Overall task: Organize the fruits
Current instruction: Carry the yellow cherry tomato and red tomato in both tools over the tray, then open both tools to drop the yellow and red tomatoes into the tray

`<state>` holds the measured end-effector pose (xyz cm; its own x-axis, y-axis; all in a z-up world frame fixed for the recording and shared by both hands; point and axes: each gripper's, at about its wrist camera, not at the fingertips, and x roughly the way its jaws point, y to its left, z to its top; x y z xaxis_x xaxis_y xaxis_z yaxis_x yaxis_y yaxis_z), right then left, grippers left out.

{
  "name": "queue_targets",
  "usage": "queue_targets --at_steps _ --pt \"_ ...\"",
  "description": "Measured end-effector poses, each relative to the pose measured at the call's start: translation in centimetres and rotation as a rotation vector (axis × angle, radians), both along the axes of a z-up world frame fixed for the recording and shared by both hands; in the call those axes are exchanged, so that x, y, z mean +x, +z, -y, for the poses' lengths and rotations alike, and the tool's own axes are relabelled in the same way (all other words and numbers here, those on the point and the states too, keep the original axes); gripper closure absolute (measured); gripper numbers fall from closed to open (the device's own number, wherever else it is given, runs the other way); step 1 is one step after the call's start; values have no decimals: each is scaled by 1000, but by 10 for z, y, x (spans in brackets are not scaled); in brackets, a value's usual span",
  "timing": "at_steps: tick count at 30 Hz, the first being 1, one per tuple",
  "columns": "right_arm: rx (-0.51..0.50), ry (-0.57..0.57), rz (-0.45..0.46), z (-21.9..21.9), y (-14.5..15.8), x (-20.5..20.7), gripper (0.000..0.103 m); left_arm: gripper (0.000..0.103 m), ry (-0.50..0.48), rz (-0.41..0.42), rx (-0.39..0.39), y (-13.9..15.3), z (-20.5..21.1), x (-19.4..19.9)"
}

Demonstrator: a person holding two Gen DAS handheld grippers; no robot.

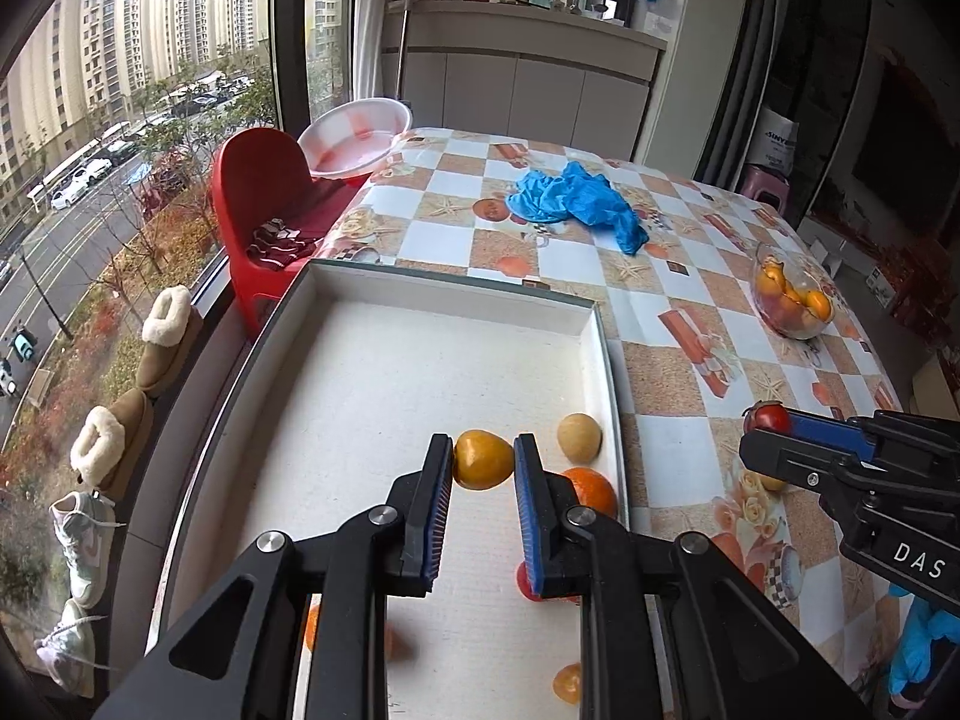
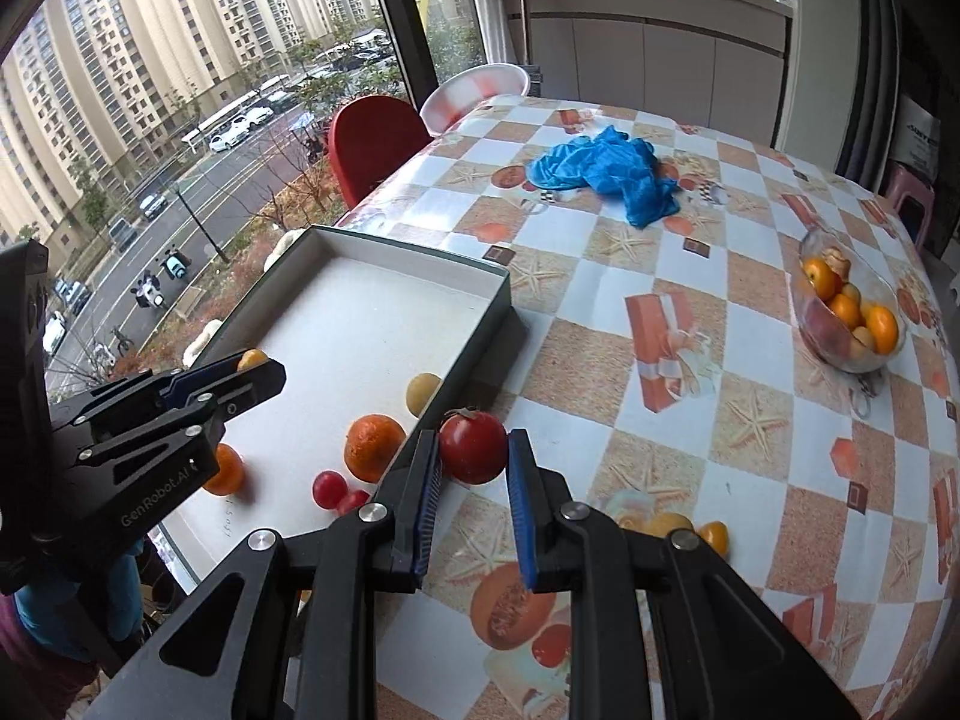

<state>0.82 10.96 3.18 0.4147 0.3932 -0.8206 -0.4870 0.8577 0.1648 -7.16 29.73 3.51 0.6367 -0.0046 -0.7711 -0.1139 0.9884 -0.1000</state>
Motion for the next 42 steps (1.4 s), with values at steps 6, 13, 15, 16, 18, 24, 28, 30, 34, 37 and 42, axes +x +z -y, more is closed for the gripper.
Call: queue_targets --at_steps 6,13,15,16,18,24,28,30,34,37,42 --pt "-4 58 -5 -36 -3 8 79 81 31 -21 -2 -11 -17 8" --pt "5 93 -35 -65 -11 20 79 81 56 -36 -8 -20 -27 13" --pt "4 101 -45 -72 -15 22 79 81 59 -40 -4 -22 -29 14" --pt "2 105 -51 -75 -18 22 79 81 61 -43 -3 -24 -30 14" --pt "-3 114 -62 -81 -24 23 79 81 64 -49 0 -26 -32 15" --pt "-26 132 -86 -92 -38 25 79 81 68 -63 14 -33 -34 15" --pt "-42 140 -96 -95 -41 24 78 81 69 -75 10 -37 -35 15" --pt "-46 141 -100 -95 -42 25 78 81 69 -72 10 -38 -35 14" --pt "-52 136 -101 -94 -42 26 77 80 59 -80 15 -39 -33 13" --pt "-65 128 -90 -92 -40 26 68 80 62 -89 21 -41 -33 12" --pt "-56 121 -75 -88 -34 25 33 9 110 -49 20 -36 -37 3"
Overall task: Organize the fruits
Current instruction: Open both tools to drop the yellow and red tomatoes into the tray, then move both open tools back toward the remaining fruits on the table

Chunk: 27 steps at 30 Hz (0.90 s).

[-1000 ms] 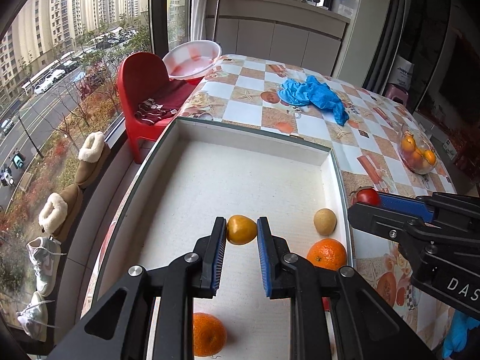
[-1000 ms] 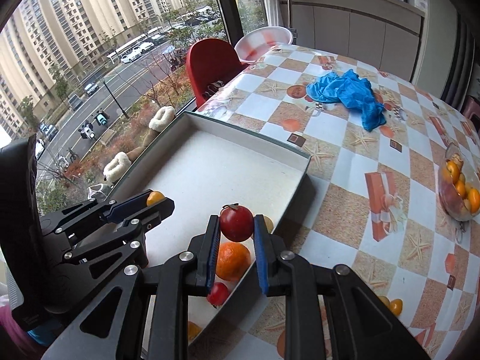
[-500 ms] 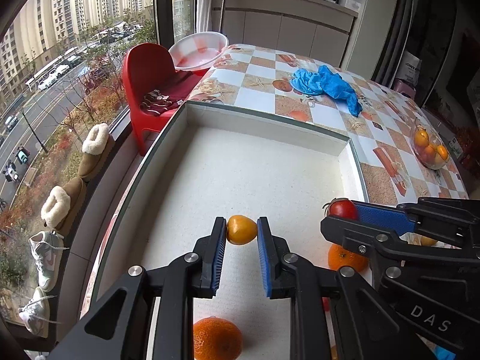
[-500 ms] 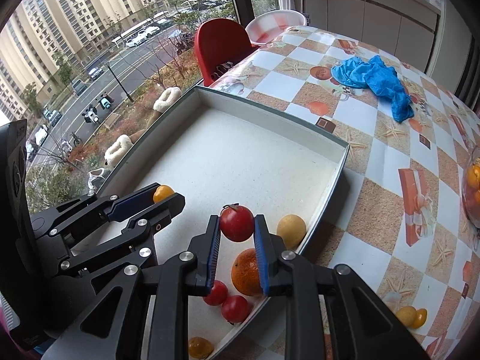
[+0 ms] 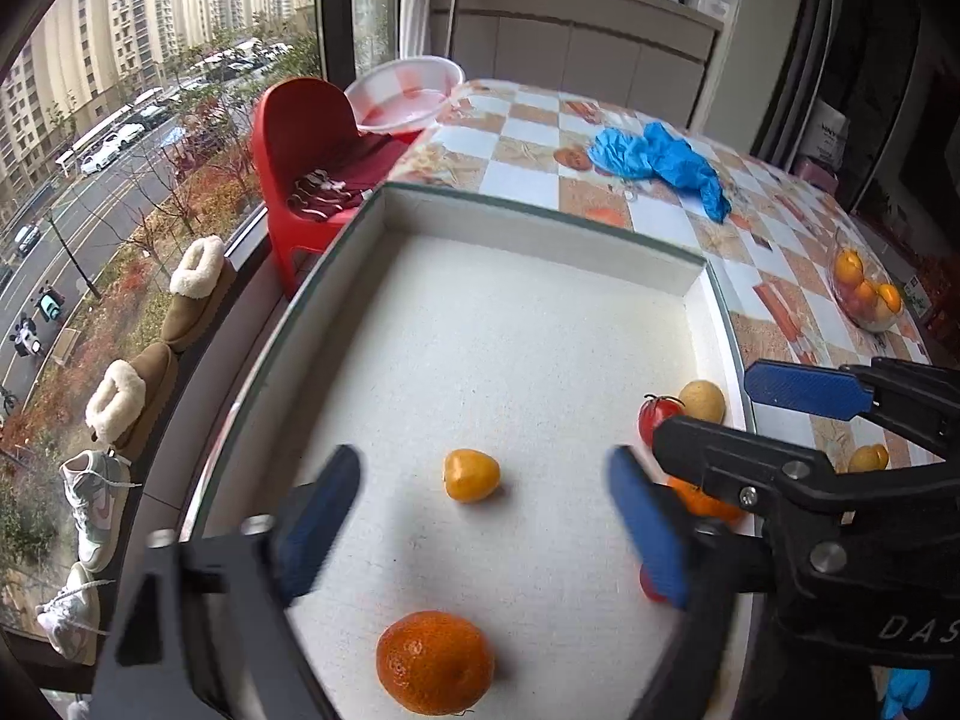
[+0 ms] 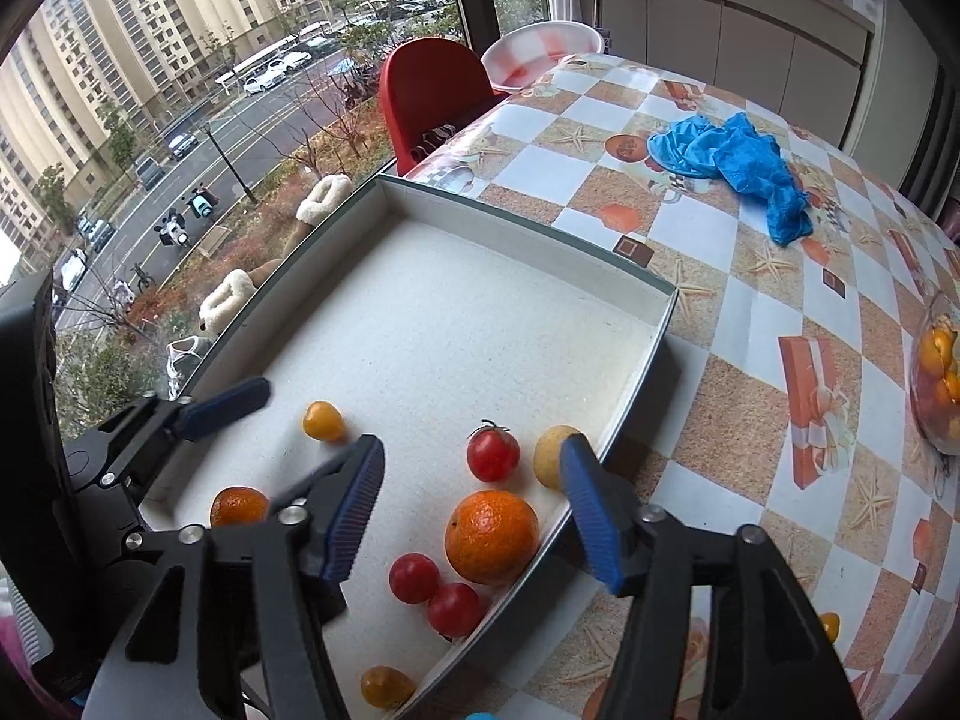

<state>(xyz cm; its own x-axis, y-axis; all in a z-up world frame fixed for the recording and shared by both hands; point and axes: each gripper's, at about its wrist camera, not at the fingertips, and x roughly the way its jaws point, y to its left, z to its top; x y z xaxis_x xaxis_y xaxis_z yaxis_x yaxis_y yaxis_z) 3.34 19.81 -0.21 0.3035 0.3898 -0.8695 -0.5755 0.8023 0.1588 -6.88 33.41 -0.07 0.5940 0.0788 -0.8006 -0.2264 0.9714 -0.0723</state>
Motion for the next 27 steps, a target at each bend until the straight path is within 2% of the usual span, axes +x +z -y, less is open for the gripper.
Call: queue_targets --at_steps 3,7,10,11,21,27 --pt "4 -9 22 4 6 -1 24 9 -9 24 3 6 2 -4" --pt "8 -34 31 13 12 -2 20 9 -8 10 2 8 3 -3" --pt "-5 -60 52 21 15 -4 8 9 -12 7 1 11 7 -5" --pt "-8 -69 61 25 16 -5 1 9 -16 8 2 13 9 -6" --pt "28 -134 57 82 24 -16 0 9 -65 20 41 28 40 -19" --pt "-10 -235 74 137 17 -23 0 9 -87 25 51 31 55 -34"
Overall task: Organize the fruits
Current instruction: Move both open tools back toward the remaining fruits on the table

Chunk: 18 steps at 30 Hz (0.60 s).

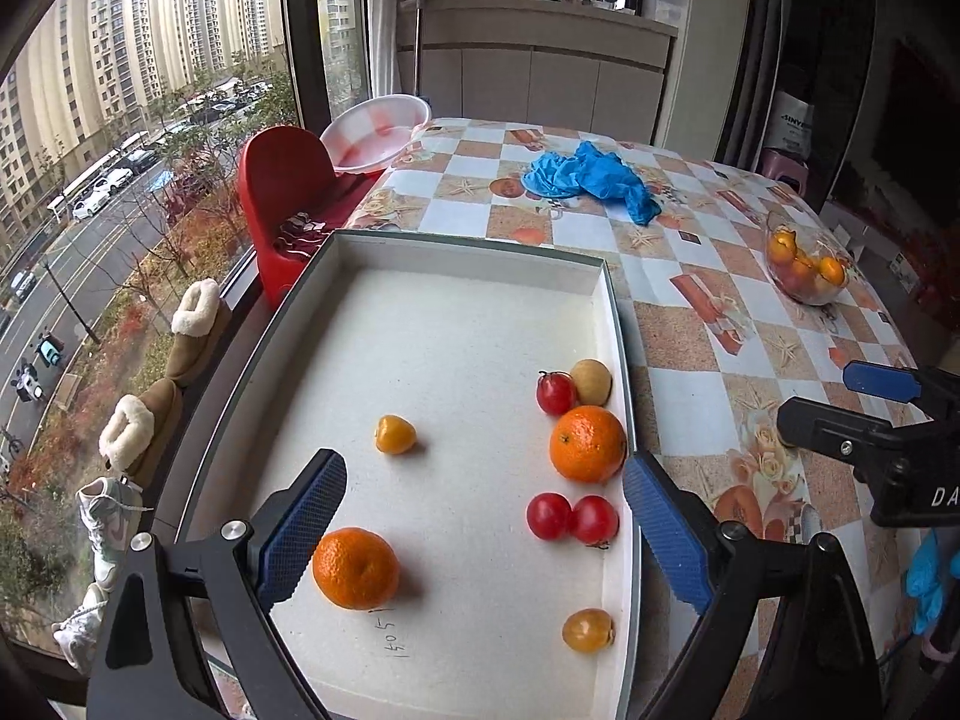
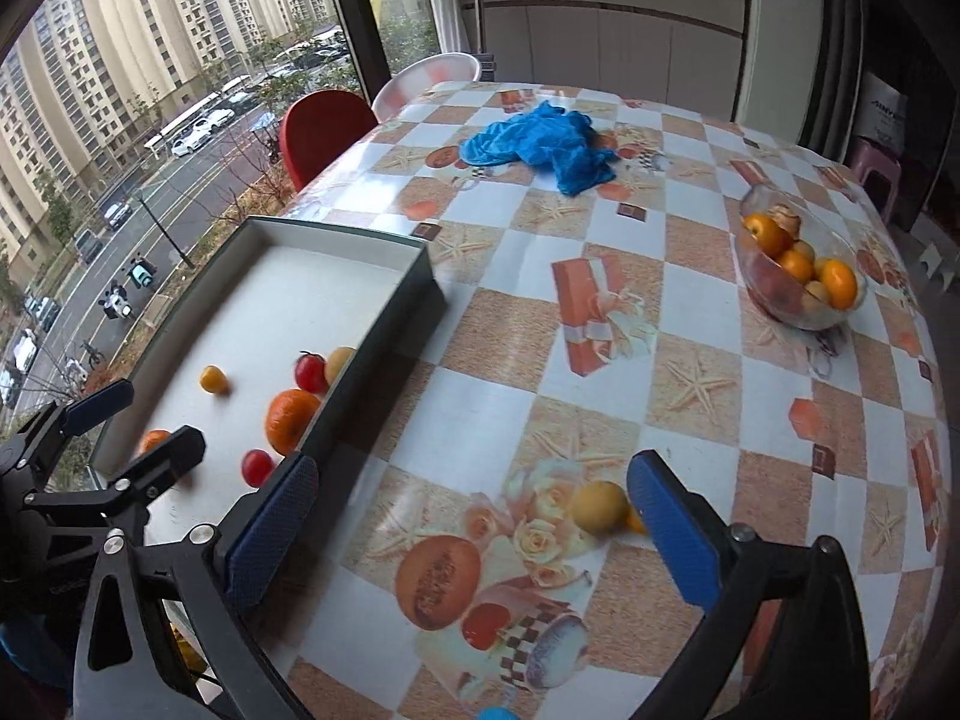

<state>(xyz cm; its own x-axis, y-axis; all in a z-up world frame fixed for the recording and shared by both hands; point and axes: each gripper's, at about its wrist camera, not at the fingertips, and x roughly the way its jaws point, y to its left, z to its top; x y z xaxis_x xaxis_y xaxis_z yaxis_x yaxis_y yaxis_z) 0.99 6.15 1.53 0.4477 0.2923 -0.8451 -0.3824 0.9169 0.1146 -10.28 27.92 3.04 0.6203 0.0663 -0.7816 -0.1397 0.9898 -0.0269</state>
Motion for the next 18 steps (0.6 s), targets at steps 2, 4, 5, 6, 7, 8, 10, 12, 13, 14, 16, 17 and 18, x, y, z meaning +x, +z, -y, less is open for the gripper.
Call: queue_targets --at_steps 2,4,5,6,7,8,10,12,13,14,16,17,18 --pt "-14 -43 5 20 -4 -2 0 9 -6 -7 -6 -2 3 -2" --pt "-30 -87 1 40 -9 -2 0 9 -15 -14 -7 -4 7 -3" --pt "-44 -111 -1 50 -12 -3 0 9 -22 -17 -4 -4 10 -3" --pt "-62 -133 -2 58 -16 -4 0 9 -28 -20 0 -5 13 -3" --pt "-80 -153 -6 66 -20 -5 0 9 -34 -22 4 -6 16 -2" --pt "-92 -169 -9 73 -25 -6 0 9 -40 -23 5 -6 19 -2" --pt "-108 -195 -17 86 -33 -10 0 9 -51 -24 3 -6 24 -1" --pt "-119 -211 -25 95 -40 -15 0 9 -61 -24 8 -5 30 -1" --pt "-122 -216 -28 99 -44 -17 0 9 -66 -26 12 -5 33 0" --pt "-125 -219 -30 102 -47 -19 0 9 -71 -28 16 -5 36 0" --pt "-130 -220 -31 104 -51 -21 0 9 -77 -31 24 -5 41 1" --pt "-134 -218 -29 105 -53 -23 0 9 -80 -32 26 -5 43 1" --pt "-137 -214 -29 105 -55 -24 0 9 -83 -34 28 -5 45 1"
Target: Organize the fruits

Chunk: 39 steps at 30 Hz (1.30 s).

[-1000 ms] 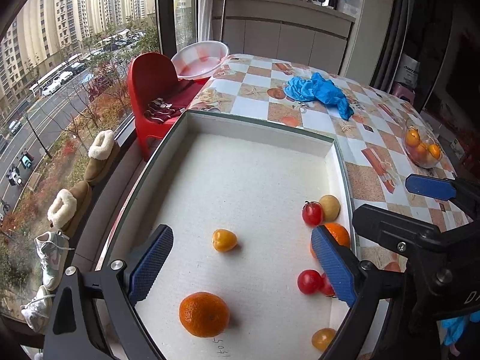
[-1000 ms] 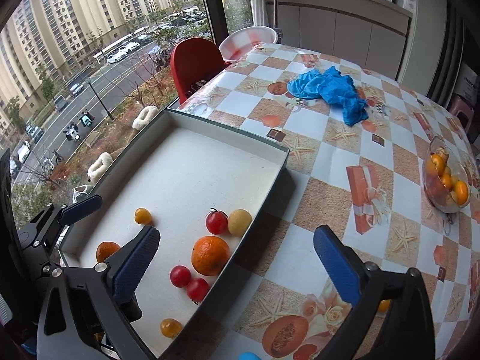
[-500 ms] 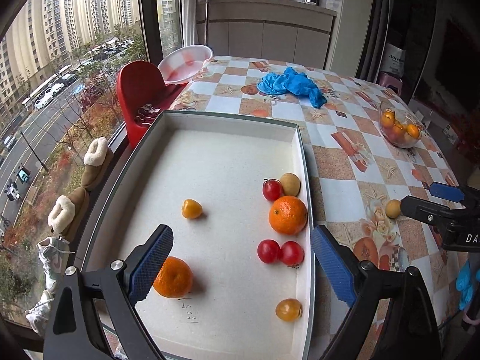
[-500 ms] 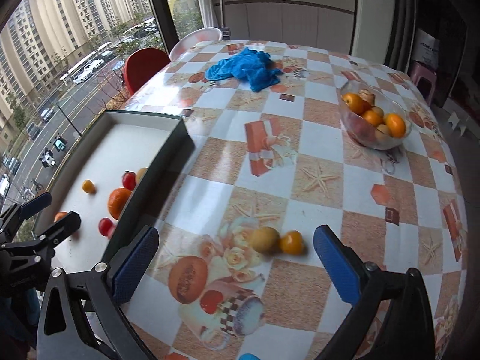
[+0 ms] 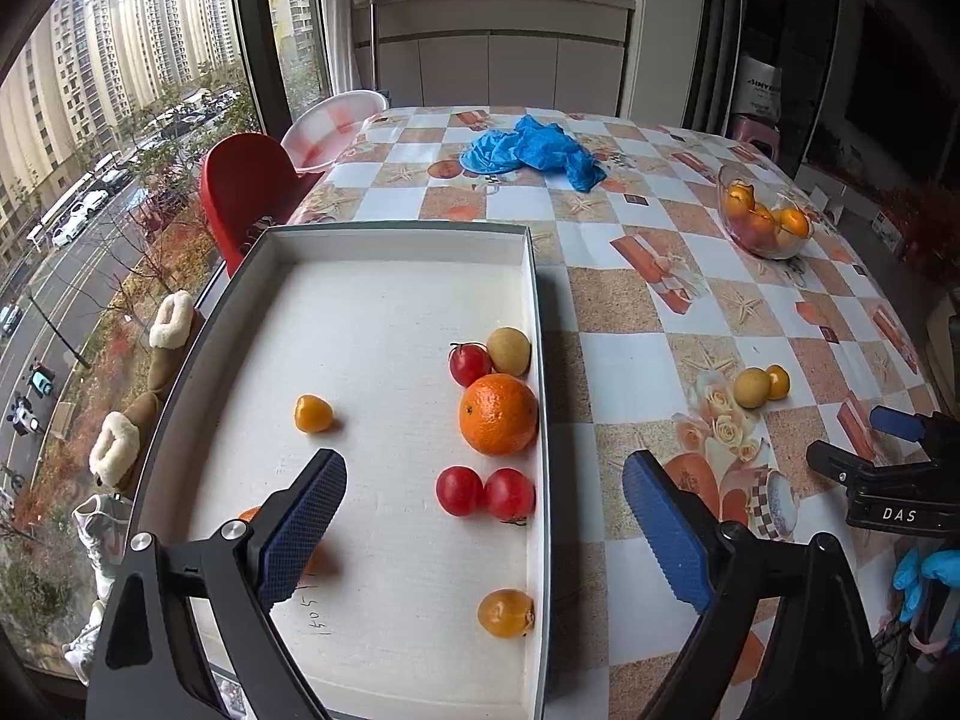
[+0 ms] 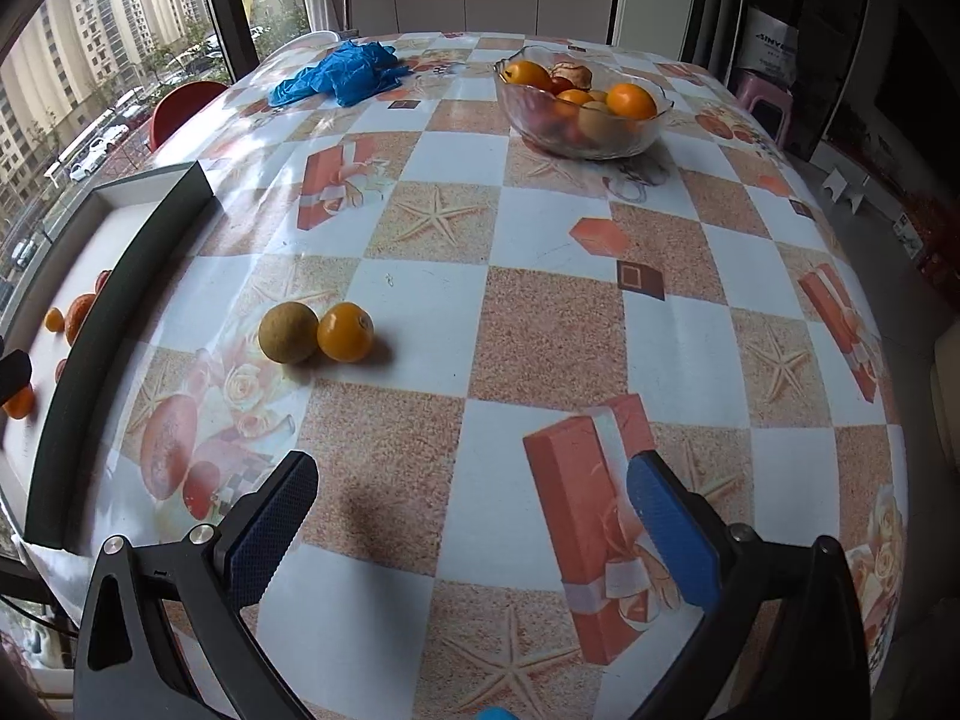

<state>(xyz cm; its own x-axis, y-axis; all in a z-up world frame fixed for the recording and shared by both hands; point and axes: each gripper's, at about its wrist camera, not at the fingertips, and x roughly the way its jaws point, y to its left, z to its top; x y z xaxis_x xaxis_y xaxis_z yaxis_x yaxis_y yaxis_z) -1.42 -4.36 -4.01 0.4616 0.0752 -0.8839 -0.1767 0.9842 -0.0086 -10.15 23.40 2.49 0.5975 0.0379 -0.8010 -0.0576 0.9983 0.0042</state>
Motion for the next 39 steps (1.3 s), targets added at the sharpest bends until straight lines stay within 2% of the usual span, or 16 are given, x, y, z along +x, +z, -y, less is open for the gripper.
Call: queue_targets --at_steps 8,13,18,23,28,31,36,39 --pt "-8 22 2 2 -11 -10 0 9 -13 -17 -2 -4 16 6" --pt "-3 38 16 3 -12 -13 0 9 -68 -29 7 -7 41 10" --pt "5 61 71 5 -14 -19 0 9 -127 -51 17 -17 70 12" --pt "-2 75 12 1 -11 -5 0 9 -146 -78 30 -28 86 13" --pt "7 107 15 -14 -11 16 1 9 -144 -90 42 -31 87 14" --pt "7 137 24 -25 -10 24 6 9 -136 -83 40 -28 84 19" --pt "28 173 37 -37 -5 34 25 9 -123 -81 30 -27 83 31" --pt "38 186 39 -41 -5 38 30 9 -113 -80 22 -29 85 34"
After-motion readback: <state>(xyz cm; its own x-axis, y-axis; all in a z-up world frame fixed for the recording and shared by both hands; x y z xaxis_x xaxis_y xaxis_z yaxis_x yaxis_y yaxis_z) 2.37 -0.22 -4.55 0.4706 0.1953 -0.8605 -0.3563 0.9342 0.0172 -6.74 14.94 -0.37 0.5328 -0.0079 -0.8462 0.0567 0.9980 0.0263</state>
